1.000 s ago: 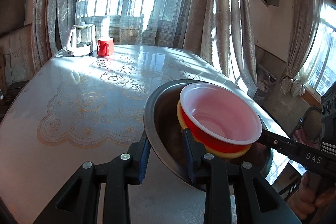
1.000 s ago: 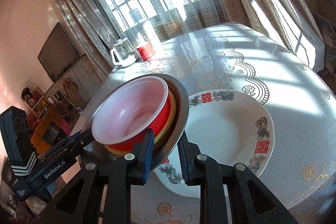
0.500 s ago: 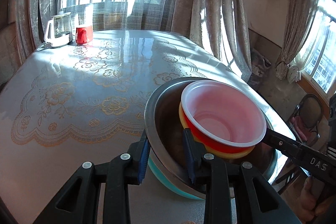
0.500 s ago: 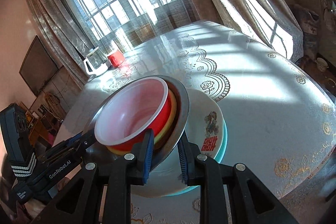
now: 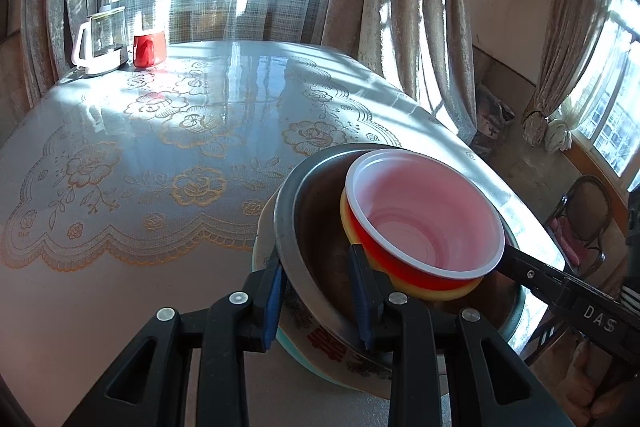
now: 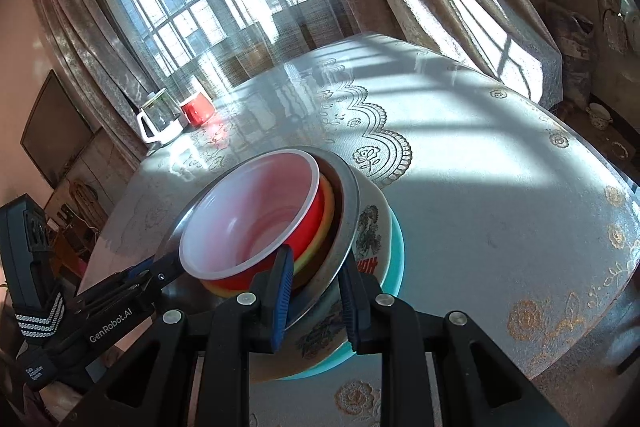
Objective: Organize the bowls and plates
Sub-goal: 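Lift the steel basin with both grippers and set it onto the plate stack, then open both grippers and release the steel basin rim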
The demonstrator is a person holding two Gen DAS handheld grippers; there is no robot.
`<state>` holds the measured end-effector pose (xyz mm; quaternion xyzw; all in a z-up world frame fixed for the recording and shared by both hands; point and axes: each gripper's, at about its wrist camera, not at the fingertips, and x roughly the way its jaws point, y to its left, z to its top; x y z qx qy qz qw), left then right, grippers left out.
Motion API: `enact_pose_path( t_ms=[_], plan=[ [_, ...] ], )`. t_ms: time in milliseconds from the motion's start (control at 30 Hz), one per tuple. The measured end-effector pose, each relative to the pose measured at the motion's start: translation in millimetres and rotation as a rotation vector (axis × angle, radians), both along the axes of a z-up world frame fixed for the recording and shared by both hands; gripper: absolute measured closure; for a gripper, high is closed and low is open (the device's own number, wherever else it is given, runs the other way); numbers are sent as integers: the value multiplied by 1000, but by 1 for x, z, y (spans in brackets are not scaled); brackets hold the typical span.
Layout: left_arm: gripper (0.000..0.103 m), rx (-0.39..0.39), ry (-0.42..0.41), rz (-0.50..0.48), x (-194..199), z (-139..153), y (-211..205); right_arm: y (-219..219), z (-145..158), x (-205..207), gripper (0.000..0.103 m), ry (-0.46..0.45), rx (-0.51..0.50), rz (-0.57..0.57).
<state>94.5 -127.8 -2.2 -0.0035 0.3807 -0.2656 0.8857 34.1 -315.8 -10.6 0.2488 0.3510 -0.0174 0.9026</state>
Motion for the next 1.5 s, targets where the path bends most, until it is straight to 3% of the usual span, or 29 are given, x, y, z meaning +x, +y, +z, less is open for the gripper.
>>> enact_pose_path(
  t_ms=[333, 533, 1100, 1233, 1500],
  plan=[
    [73, 15, 16, -6, -1, -3, -2, 2, 0, 0, 81, 10, -34, -5],
    [71, -6, 38, -11, -3, -1, 2, 0, 1, -1, 77, 16, 2, 2],
    [66, 9, -7, 24, -19, 8, 13, -7, 9, -19, 74, -23, 39, -35],
    [66, 22, -24, 19, -22, 8, 11, 1, 7, -19, 81, -17, -7, -24],
    [63, 18, -13, 26, -22, 8, 12, 2, 6, -19, 81, -26, -18, -22]
  ],
)
